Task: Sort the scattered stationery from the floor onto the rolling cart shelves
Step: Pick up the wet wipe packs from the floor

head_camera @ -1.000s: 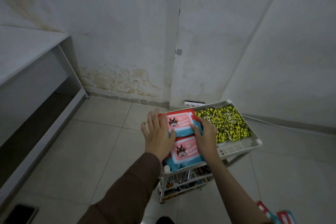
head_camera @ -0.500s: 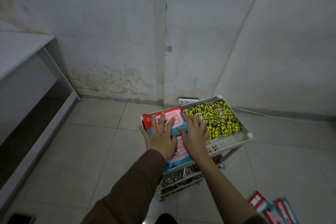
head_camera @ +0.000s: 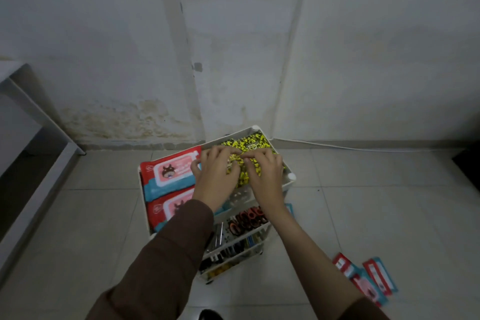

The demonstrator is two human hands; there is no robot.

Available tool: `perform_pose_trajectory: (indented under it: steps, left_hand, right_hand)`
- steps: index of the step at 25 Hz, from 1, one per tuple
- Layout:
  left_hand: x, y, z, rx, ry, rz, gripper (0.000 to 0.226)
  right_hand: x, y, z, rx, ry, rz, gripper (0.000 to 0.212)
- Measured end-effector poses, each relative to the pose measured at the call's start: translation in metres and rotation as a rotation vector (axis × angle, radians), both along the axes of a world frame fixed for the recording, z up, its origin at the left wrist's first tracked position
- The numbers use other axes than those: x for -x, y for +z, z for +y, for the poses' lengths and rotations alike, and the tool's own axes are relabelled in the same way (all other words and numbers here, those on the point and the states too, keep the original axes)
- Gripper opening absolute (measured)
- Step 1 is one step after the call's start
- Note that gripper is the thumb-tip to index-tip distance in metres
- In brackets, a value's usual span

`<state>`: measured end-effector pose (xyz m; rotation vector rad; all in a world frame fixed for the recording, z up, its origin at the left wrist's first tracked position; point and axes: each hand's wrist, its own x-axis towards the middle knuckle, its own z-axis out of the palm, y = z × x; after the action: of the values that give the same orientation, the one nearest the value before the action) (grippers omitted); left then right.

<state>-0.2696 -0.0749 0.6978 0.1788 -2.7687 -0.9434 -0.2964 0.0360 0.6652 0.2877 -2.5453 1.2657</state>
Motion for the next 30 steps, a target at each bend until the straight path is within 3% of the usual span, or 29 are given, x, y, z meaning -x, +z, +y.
perform_pose_trajectory:
  steps: [7, 13, 18, 30]
  left_hand:
    - [0.011, -0.010, 0.141, -0.233, -0.078, 0.093, 0.027]
    - [0.032, -0.071, 0.220, -0.258, -0.220, -0.116, 0.027]
    - [0.069, -0.195, 0.252, -0.262, -0.207, -0.353, 0.023]
    - [0.150, -0.591, 0.264, -0.460, 0.063, -0.659, 0.024]
  right_hand:
    - [0.024, 0.000, 0.169, 0.194, 0.094, -0.061, 0.017]
    - [0.043, -0.055, 0.273, 0.223, 0.028, -0.242, 0.019]
    - [0.071, -0.170, 0.305, 0.193, -0.047, -0.434, 0.013]
    - [0.142, -0.581, 0.313, 0.157, -0.174, -0.765, 0.015]
